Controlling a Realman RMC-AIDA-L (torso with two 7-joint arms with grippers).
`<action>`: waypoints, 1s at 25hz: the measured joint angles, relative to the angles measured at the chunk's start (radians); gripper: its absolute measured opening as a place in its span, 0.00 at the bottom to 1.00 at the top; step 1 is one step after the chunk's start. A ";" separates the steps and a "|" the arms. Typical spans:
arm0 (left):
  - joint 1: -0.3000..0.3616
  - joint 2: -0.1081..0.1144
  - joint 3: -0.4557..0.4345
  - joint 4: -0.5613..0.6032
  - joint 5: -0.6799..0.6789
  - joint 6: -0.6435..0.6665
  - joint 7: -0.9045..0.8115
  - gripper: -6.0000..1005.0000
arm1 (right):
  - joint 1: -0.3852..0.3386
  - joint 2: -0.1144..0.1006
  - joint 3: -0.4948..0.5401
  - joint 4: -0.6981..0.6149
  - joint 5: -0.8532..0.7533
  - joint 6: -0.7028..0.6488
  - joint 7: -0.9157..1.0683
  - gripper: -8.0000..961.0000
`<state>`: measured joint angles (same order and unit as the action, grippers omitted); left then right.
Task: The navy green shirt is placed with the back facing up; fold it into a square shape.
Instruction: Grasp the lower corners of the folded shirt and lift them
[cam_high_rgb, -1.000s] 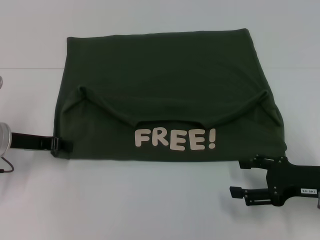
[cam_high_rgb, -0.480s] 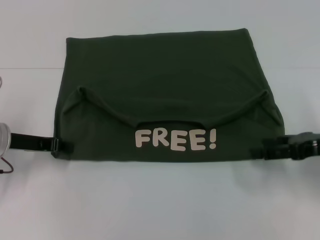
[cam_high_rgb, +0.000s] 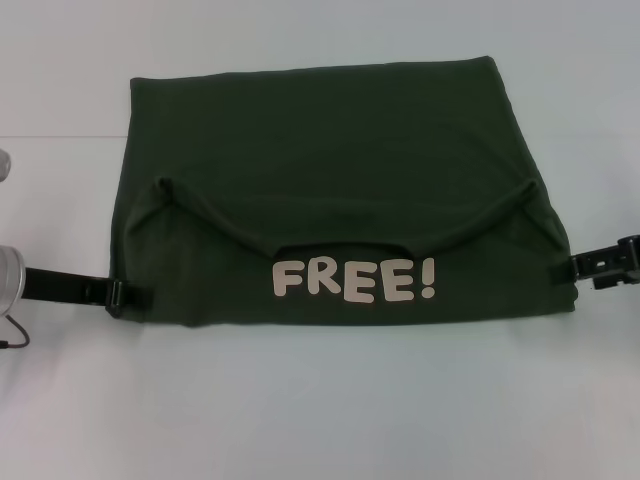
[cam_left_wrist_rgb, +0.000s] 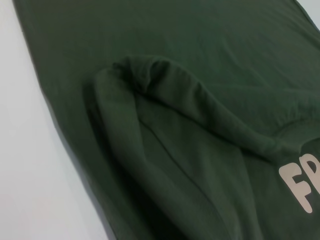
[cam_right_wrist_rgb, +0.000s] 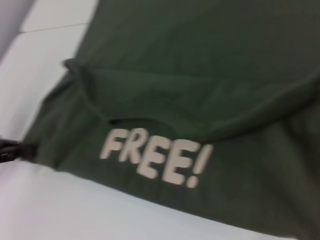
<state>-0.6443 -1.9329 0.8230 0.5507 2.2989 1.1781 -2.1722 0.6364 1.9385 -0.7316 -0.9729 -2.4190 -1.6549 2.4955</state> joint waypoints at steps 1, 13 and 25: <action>0.000 0.000 0.000 0.000 0.000 0.000 0.001 0.05 | 0.012 -0.002 0.009 -0.001 -0.027 -0.001 0.019 0.92; 0.004 0.000 -0.003 0.000 0.001 0.004 0.009 0.05 | 0.077 0.010 0.024 0.007 -0.223 0.077 0.090 0.91; 0.003 0.000 -0.005 0.000 0.002 0.004 0.011 0.05 | 0.106 0.033 -0.034 0.150 -0.222 0.252 0.073 0.90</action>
<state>-0.6417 -1.9327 0.8176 0.5507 2.3011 1.1824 -2.1612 0.7428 1.9715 -0.7656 -0.8230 -2.6407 -1.4028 2.5684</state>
